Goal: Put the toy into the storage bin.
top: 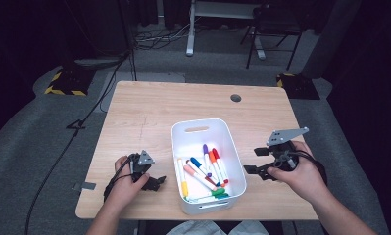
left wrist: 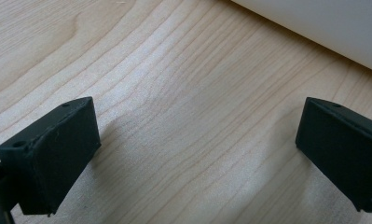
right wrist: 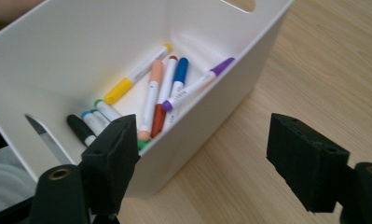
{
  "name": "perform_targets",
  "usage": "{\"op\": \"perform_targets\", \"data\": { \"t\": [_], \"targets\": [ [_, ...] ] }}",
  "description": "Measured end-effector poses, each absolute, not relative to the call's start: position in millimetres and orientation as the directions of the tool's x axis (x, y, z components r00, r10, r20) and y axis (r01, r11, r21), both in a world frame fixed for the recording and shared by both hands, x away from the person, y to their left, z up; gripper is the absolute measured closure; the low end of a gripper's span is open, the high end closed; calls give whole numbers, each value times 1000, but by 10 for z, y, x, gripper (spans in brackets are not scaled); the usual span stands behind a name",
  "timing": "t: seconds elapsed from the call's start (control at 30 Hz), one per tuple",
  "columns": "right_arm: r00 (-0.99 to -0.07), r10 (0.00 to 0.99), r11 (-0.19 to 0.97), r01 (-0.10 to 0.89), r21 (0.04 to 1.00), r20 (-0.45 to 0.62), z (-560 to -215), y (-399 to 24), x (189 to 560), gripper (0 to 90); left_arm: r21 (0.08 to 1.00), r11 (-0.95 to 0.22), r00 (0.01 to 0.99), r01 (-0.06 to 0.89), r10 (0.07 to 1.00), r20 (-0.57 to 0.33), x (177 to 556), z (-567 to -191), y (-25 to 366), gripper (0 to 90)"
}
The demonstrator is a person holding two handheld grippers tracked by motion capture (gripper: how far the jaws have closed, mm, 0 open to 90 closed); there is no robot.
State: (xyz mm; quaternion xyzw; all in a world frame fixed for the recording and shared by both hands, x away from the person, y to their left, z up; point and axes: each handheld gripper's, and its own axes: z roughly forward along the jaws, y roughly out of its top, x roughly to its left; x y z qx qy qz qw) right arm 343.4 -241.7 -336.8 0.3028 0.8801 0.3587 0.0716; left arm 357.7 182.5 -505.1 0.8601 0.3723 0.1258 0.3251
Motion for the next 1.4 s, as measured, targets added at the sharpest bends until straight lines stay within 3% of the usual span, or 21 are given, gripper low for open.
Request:
{"op": "perform_targets", "data": {
  "t": [0.13, 0.57, 1.0, 1.4],
  "targets": [
    [-778, 625, 537, 491, 686, 67, -3434, -2651, 3484, 160, 653, -511, 691, 559, 722, -26, 3576, -5051, 1825, 0],
    [-693, 719, 494, 559, 666, 48, -3847, -3333, 3719, 160, 653, -511, 691, 559, 723, -26, 3576, -5051, 1825, 0],
    [-671, 741, 510, 572, 643, 9, -4437, -3614, 3868, 162, 653, -506, 688, 564, 725, -32, 3577, -5053, 1824, 0],
    [-673, 739, 527, 599, 603, 22, -4753, -3678, 3926, 158, 654, -508, 685, 560, 729, -20, 3580, -5049, 1829, 0]
  ]
}}
